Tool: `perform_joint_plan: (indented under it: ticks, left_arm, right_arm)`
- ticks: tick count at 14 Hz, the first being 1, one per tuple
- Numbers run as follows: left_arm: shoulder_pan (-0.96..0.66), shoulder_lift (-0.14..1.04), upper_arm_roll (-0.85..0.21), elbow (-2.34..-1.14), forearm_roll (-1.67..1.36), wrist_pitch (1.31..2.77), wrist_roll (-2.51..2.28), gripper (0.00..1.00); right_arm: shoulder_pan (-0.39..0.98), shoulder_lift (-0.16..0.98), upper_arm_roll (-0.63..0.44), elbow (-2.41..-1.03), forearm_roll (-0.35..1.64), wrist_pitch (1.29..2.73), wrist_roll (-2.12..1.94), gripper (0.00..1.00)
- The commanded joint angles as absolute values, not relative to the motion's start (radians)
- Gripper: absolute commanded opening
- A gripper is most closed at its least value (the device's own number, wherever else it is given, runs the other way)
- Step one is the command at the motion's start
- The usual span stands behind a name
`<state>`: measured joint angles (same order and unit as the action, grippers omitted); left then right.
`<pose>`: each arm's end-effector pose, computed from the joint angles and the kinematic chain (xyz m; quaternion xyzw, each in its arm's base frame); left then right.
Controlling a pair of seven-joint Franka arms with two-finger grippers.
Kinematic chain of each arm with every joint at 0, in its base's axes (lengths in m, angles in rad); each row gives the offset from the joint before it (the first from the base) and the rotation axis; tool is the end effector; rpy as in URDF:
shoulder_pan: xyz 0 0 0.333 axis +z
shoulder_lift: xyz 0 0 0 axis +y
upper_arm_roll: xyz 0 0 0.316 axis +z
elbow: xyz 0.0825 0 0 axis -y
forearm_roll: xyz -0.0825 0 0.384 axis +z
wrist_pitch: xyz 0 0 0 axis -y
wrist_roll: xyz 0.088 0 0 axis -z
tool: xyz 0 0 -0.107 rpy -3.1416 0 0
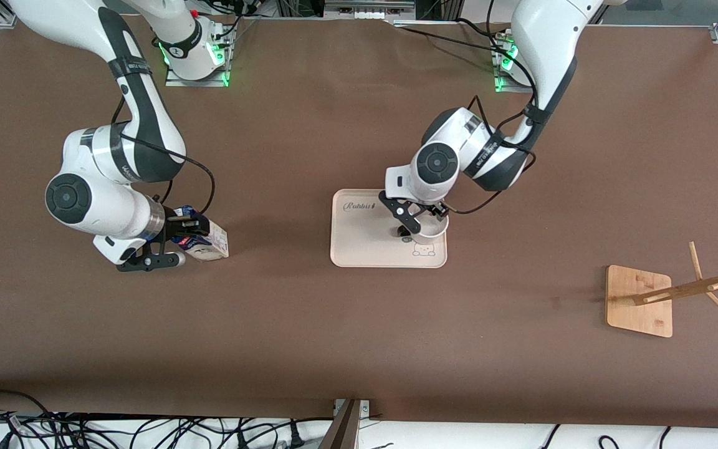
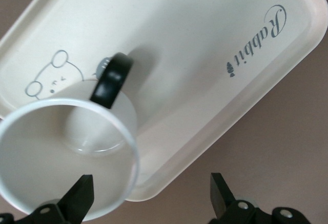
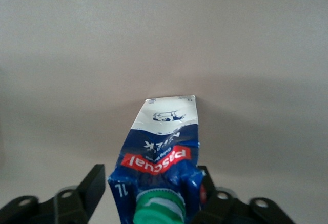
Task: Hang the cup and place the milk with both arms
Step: 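Set the milk carton on the table and open the right gripper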
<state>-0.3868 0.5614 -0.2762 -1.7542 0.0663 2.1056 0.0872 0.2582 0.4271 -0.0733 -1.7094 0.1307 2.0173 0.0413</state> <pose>0.5158 -0.3819 0.2456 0.9230 -0.3702 -0.1032 0.0191 0.6360 0.1311 0.3344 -0.9965 -0.0424 0.0629 0.0349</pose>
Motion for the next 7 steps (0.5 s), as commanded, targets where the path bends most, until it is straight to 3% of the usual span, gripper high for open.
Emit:
perform_joint_plan:
  ticks: [1, 7]
  left_arm:
    - [-0.391, 0.548, -0.296, -1.785, 0.12, 2.115, 0.009, 1.0]
    - [-0.39, 0.572, -0.296, -1.787, 0.183, 2.118, 0.006, 1.0]
  right_arm:
    - [0.247, 0.377, -0.063, -1.717, 0.146, 2.014, 0.084, 1.0]
    - [0.247, 0.218, -0.095, -1.677, 0.126, 1.959, 0.08, 1.0]
